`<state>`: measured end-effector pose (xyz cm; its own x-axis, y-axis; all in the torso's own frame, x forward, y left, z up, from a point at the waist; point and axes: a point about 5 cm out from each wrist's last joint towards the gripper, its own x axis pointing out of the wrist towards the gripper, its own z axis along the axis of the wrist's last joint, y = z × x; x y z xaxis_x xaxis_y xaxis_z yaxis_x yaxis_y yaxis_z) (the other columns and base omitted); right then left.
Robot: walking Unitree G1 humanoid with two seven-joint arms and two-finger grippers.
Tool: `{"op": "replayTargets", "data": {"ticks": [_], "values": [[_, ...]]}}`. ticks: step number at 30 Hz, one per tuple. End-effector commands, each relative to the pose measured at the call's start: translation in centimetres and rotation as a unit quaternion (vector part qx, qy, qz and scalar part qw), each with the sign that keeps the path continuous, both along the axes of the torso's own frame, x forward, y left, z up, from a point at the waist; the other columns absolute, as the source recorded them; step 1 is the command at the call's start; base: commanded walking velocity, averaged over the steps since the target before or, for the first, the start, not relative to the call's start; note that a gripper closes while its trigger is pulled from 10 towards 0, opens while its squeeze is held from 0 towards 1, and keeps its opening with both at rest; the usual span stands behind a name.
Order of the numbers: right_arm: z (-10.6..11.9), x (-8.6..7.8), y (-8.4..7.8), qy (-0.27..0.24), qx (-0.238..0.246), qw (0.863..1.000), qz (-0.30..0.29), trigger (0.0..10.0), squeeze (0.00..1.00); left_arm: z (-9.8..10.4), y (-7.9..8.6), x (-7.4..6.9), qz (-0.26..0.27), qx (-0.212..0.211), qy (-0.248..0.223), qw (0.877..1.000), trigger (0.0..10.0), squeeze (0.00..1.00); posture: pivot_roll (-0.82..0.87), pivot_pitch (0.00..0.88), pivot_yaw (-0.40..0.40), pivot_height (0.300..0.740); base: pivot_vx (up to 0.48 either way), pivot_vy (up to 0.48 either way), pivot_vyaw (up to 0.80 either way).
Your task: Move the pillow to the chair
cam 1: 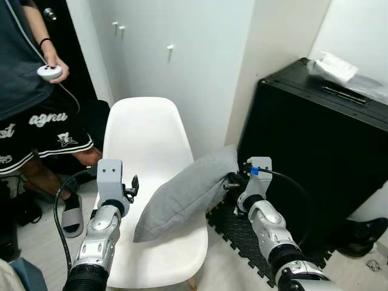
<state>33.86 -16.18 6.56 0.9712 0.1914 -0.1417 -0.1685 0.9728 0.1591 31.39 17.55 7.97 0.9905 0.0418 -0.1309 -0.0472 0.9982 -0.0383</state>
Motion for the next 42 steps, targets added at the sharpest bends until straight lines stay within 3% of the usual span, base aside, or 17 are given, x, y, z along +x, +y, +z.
{"op": "replayTargets", "data": {"ticks": [1,19,42], "values": [[-0.2,0.1,0.1,0.014,-0.014,1.000,0.001,10.0,0.00,-0.6,0.3,-0.2,0.008,0.002,0.018,1.000,10.0,0.00,0.01,0.033,-0.024,0.740,0.000,0.000,0.00],[-3.2,-1.9,-0.3,0.070,-0.052,0.996,-0.008,10.0,0.00,-2.4,0.6,-1.2,0.017,0.018,0.053,0.998,10.0,0.00,0.01,0.041,-0.029,0.740,0.000,0.000,0.00],[-3.7,-2.3,0.5,0.072,-0.044,0.996,-0.014,10.0,0.00,-3.0,0.5,-1.8,0.017,0.020,0.060,0.998,10.0,0.00,0.01,0.048,-0.023,0.740,0.000,0.000,0.00]]}}
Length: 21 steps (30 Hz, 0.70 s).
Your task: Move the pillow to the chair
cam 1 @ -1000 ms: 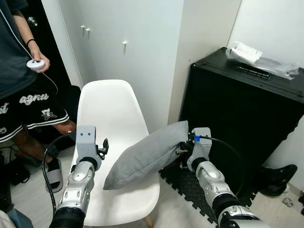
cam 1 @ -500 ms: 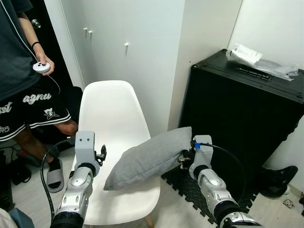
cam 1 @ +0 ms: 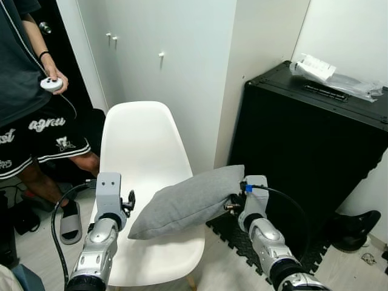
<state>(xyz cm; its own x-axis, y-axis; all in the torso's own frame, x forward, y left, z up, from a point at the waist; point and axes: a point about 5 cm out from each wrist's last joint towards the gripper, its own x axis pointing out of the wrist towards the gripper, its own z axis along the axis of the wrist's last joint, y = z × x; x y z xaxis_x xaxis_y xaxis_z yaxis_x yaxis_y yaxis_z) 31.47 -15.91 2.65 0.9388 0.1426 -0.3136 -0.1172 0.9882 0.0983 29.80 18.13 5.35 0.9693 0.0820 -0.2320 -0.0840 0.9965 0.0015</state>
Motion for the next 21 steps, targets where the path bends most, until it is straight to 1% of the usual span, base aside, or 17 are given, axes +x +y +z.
{"op": "replayTargets", "data": {"ticks": [1,21], "values": [[0.17,0.04,0.15,-0.010,-0.001,1.000,0.001,10.0,0.00,-0.32,-0.10,-0.19,0.000,0.004,0.007,1.000,10.0,0.00,0.01,0.048,-0.023,0.740,0.000,0.000,0.00],[0.17,0.08,-0.13,-0.009,0.002,1.000,-0.011,10.0,0.00,-0.06,-0.19,0.17,-0.006,0.005,0.004,1.000,10.0,0.00,0.01,0.027,-0.008,0.740,0.000,0.000,0.00]]}}
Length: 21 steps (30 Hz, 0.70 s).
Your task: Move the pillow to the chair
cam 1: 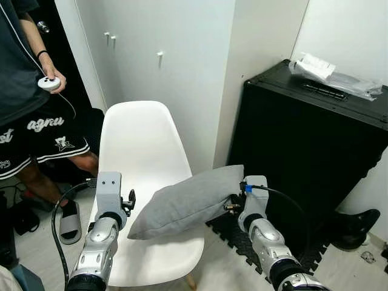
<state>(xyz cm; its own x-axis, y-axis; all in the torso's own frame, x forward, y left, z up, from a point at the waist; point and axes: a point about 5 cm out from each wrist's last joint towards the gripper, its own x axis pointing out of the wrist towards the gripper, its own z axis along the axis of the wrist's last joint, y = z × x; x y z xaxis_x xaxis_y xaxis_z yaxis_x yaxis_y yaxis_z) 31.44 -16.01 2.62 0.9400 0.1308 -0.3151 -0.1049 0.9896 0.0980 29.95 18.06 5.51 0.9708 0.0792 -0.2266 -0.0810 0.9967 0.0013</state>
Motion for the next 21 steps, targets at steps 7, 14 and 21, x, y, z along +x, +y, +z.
{"op": "replayTargets", "data": {"ticks": [7,14,21], "values": [[0.08,-0.03,-0.25,-0.008,0.000,1.000,-0.008,10.0,0.00,-0.24,-0.13,0.03,-0.007,0.005,0.007,1.000,10.0,0.00,0.01,0.023,-0.007,0.740,0.000,0.000,0.00],[-0.07,-0.17,-0.39,-0.006,-0.001,1.000,-0.009,10.0,0.00,-0.26,-0.33,0.04,-0.011,0.005,0.007,1.000,10.0,0.00,0.01,0.019,-0.006,0.740,0.000,0.000,0.00],[-0.09,-0.16,-0.44,-0.004,-0.003,1.000,-0.010,10.0,0.00,-0.23,-0.30,0.12,-0.012,0.006,0.008,1.000,10.0,0.00,0.01,0.018,-0.005,0.740,0.000,0.000,-0.06]]}}
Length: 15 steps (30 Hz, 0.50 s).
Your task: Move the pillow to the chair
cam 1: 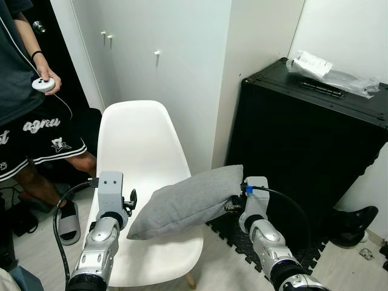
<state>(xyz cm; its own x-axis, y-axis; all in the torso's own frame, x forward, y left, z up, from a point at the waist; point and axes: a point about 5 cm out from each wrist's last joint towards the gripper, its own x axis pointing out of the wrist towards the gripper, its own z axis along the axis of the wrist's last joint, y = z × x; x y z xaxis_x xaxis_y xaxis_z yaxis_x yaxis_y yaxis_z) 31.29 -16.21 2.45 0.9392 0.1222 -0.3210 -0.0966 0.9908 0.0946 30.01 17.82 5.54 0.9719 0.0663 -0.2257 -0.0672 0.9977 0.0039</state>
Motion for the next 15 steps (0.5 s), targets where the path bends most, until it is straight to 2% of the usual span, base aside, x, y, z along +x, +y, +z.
{"op": "replayTargets", "data": {"ticks": [1,15], "values": [[0.08,0.00,-0.24,-0.007,-0.001,1.000,-0.006,10.0,0.00,-0.26,-0.06,0.06,-0.005,0.005,0.008,1.000,10.0,0.00,0.01,0.018,-0.005,0.740,0.000,0.000,-0.41],[-0.77,-0.62,-1.02,0.019,-0.017,0.999,-0.019,10.0,0.00,-0.45,-0.34,-0.22,-0.004,0.002,0.011,1.000,10.0,0.00,0.01,0.049,-0.009,0.740,0.000,0.000,-0.80]]}}
